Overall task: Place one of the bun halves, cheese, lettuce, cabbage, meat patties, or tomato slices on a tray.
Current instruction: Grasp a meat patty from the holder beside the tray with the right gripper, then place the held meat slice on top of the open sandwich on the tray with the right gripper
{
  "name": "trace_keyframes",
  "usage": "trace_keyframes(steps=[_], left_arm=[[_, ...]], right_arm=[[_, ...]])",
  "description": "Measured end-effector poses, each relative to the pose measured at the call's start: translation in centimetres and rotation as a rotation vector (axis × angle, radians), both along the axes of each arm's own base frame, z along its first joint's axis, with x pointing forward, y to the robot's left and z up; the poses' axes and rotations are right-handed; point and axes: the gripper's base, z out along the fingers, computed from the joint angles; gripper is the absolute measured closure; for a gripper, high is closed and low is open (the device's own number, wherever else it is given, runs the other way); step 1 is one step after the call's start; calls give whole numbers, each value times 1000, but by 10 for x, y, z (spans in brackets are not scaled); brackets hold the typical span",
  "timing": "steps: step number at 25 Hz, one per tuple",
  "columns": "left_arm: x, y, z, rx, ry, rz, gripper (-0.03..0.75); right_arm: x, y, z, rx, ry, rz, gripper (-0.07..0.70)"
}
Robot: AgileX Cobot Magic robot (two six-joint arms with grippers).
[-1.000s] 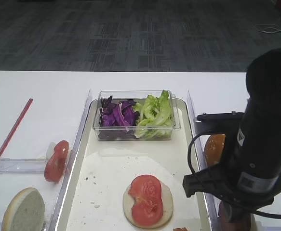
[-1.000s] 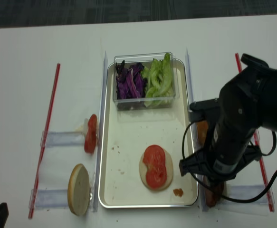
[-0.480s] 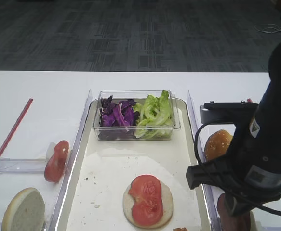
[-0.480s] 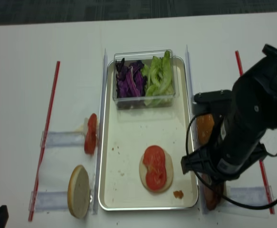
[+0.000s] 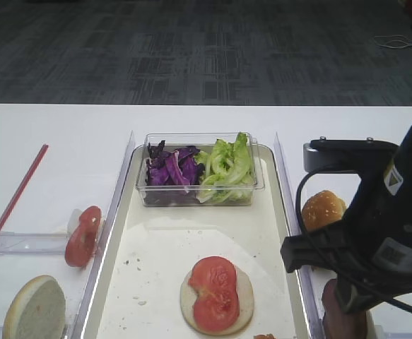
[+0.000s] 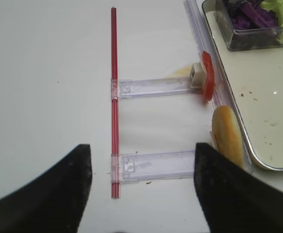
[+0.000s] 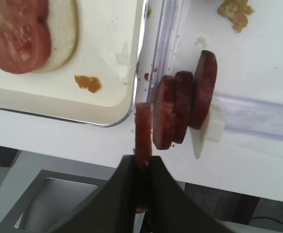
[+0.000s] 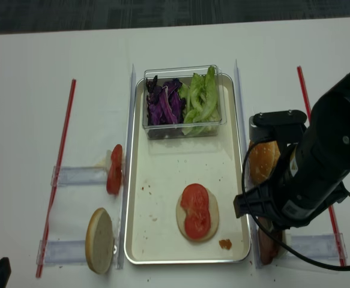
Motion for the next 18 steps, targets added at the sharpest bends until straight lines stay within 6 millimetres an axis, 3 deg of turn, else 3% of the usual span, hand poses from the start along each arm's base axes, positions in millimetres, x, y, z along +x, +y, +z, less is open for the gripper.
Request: trace_keyframes(steps=[18], left_arm=[[0, 0, 0, 0, 0, 0, 286]], right_arm=[[4, 9, 2, 107, -51, 26, 525]])
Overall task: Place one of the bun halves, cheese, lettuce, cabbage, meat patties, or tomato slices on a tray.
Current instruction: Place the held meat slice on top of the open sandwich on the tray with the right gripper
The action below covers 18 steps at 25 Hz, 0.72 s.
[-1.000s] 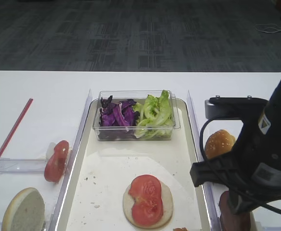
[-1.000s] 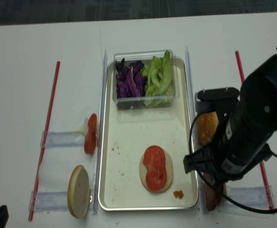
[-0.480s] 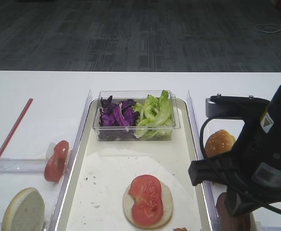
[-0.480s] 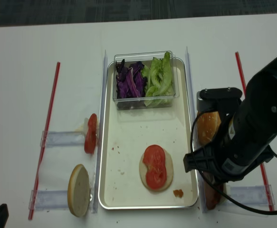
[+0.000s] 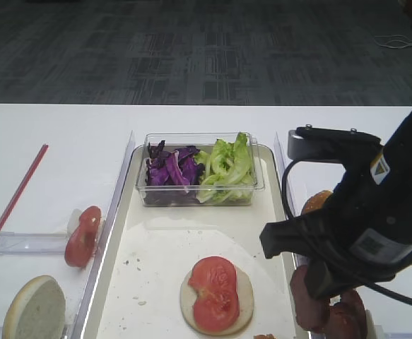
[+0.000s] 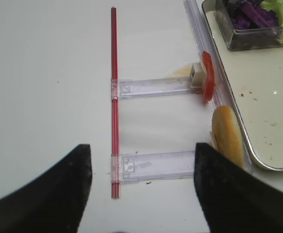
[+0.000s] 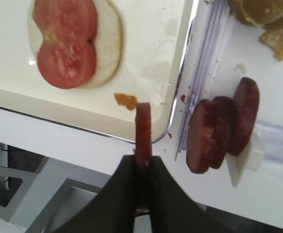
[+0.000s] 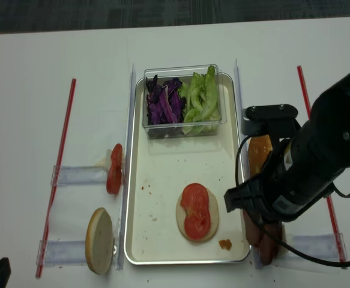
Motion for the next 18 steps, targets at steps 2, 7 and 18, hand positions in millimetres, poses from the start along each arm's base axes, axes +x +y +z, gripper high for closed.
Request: trace_keyframes(steps=[2, 7, 18], left_arm=[[0, 0, 0, 0, 0, 0, 286], [0, 0, 0, 0, 0, 0, 286], [0, 0, 0, 0, 0, 0, 286]], right_arm=[[1, 3, 1, 32, -21, 17, 525], [4, 7, 3, 83, -59, 35, 525], [24, -7, 4, 218, -41, -22, 525]])
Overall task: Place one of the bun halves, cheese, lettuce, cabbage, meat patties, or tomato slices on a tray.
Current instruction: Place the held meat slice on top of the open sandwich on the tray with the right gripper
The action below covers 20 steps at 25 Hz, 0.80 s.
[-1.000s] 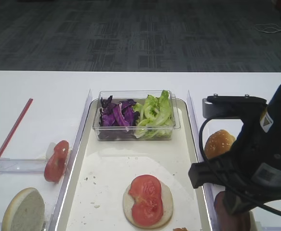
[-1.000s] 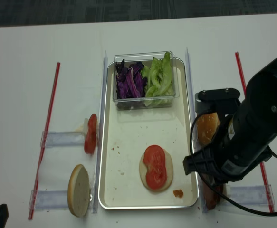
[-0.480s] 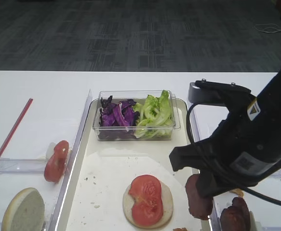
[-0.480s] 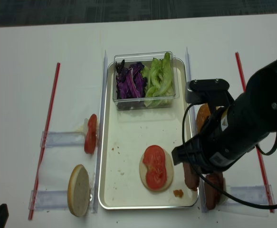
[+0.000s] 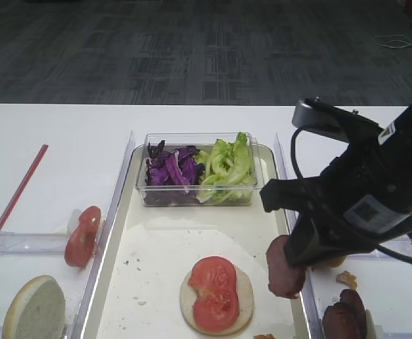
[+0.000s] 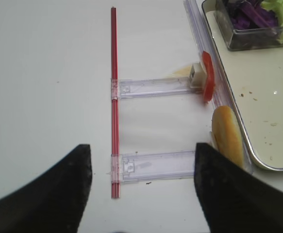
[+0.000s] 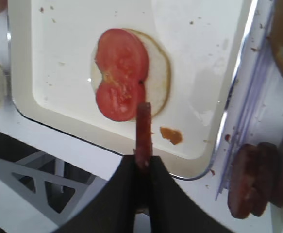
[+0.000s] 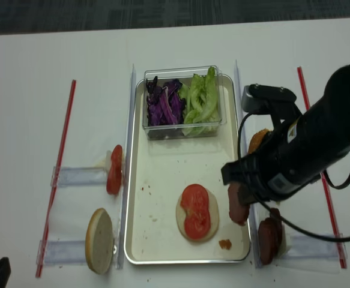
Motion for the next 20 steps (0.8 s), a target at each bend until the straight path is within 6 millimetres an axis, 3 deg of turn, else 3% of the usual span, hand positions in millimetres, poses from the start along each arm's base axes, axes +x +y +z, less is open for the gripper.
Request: trace_keyframes(steps=[6, 20], left_arm=[[0, 0, 0, 0, 0, 0, 286], [0, 0, 0, 0, 0, 0, 286]], right_arm=[[14, -1, -8, 109, 24, 31, 526], [31, 18, -37, 240, 36, 119, 526]])
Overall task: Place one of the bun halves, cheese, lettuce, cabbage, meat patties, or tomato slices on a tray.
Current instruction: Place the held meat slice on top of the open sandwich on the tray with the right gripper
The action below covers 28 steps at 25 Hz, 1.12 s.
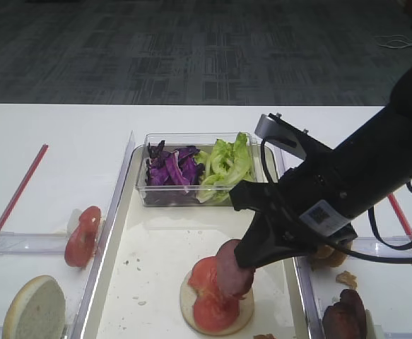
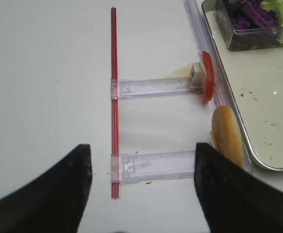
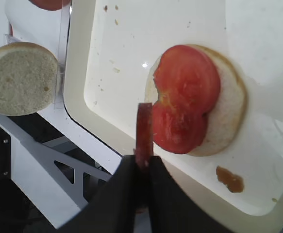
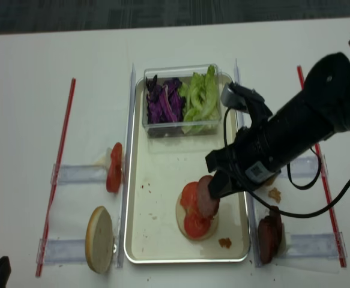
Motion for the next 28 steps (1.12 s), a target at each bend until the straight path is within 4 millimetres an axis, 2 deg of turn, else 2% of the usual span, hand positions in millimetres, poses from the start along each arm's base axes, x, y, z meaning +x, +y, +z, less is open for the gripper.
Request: trace_keyframes(steps=[9, 15, 19, 28], left_arm=[[0, 0, 0, 1, 0, 1, 286], [0, 0, 0, 1, 0, 1, 286], [0, 0, 0, 1, 0, 1, 286], [0, 0, 0, 1, 0, 1, 286]], right_arm=[[6, 7, -6, 79, -9, -4, 526], [16, -2, -13, 134, 21, -60, 526], [12, -8, -19, 224, 31, -99, 526], [1, -10, -29, 273, 24, -113, 526]])
